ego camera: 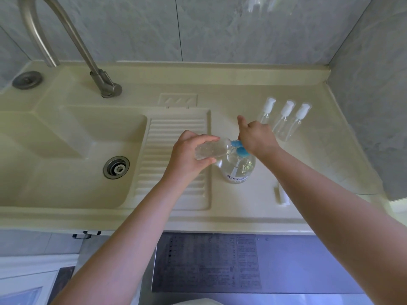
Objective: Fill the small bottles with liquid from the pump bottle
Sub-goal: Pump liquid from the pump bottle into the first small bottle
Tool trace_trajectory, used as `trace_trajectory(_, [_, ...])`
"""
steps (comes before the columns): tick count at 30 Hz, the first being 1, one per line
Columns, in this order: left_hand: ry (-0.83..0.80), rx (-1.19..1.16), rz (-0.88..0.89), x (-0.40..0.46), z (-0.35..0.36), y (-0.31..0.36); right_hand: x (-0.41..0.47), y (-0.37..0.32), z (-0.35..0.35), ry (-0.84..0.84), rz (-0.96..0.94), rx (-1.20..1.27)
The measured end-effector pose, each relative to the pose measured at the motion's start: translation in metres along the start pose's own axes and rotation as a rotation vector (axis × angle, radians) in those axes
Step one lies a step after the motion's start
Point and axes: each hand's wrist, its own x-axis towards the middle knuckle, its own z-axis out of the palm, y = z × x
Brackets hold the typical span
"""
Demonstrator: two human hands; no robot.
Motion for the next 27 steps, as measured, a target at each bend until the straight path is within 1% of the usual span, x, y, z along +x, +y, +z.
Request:
trace_trajectory(2, [0.011,-0.014,0.001,0.0,0.0,0.001,-0.002,-0.004,-0.006,-0.05,0.014,-0.002])
trace_trajectory(5, [0.014,-0.01,-0.004,0.0,0.0,0.0,-0.003,-0.004,-0.011,-0.079,0.037,0.044])
trace_trajectory(7, [0.011,-0.003,-0.003,0.001,0.0,-0.001,-0.004,-0.005,-0.008,-0.077,0.008,-0.008])
trace_trajectory(11, [-0.007,0.03,0.007,0.002,0.001,-0.003,-0.004,-0.002,0.002,0.066,0.021,0.011])
trace_trajectory(12, [-0.01,0.04,0.008,0.002,0.001,-0.004,-0.005,-0.001,0.004,0.079,-0.012,-0.034])
trace_trajectory(14, [-0.012,0.049,0.009,0.002,0.002,-0.003,-0.005,0.0,0.006,0.082,0.001,0.008])
trace_trajectory(17, [0.003,0.049,0.033,0.001,0.001,-0.002,-0.008,-0.002,-0.004,0.028,0.066,0.142])
trace_trajectory(19, [0.021,0.049,0.062,0.002,-0.001,-0.002,-0.01,-0.005,-0.011,-0.044,0.053,0.116])
trace_trajectory(21, [0.017,0.056,0.086,0.003,-0.002,-0.003,-0.01,-0.005,-0.012,-0.071,0.055,0.113])
trace_trajectory(25, [-0.003,0.059,0.075,0.005,-0.004,-0.003,-0.005,-0.006,-0.004,-0.016,0.056,0.022])
trace_trajectory(27, [-0.014,0.06,0.062,0.005,-0.005,-0.003,-0.004,-0.005,0.0,0.044,0.055,-0.003])
